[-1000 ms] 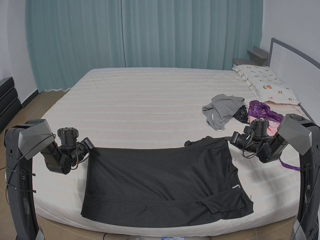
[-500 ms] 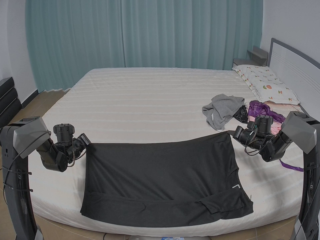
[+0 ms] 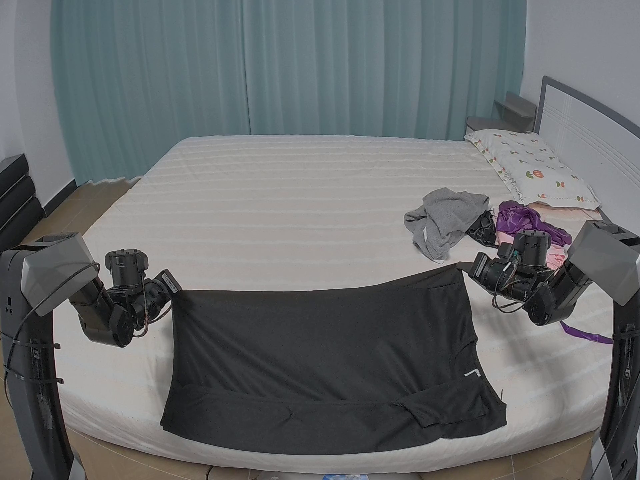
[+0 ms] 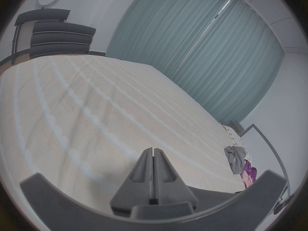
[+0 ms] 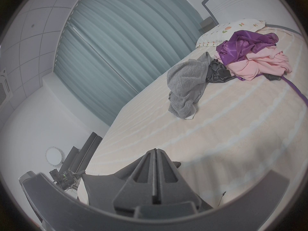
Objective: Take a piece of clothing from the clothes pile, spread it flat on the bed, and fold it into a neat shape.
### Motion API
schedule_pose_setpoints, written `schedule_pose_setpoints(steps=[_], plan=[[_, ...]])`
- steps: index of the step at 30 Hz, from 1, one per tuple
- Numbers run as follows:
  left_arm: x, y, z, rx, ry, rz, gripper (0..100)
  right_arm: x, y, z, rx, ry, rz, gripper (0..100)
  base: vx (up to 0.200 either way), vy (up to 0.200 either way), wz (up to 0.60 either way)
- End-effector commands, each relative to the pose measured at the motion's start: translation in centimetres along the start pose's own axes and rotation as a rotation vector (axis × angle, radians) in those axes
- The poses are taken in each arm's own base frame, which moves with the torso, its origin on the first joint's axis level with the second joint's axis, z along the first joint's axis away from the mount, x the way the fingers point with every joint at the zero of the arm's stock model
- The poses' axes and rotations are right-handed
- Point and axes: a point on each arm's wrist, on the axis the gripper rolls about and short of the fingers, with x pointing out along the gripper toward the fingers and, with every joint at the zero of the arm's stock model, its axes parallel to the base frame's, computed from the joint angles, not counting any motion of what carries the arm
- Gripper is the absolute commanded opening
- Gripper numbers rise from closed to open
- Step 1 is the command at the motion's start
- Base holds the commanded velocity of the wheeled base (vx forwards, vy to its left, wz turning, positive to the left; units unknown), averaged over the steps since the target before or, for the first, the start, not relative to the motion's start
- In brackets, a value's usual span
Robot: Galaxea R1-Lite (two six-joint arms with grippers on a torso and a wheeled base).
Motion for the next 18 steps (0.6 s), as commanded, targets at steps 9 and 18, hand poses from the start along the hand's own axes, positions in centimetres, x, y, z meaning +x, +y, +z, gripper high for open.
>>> schedule_pose_setpoints(steps=[9,18], plan=[[-1.5,-0.1,-0.7,0.011,0.019,-0.003,0,-1.7,-0.1,-0.5,0.014,0.028,-0.027,0,0.000,0.000,0.00],[-1.7,-1.0,-1.4,0.030,0.009,-0.043,0,-3.5,0.0,-0.3,0.030,0.028,-0.016,0,0.000,0.000,0.00]])
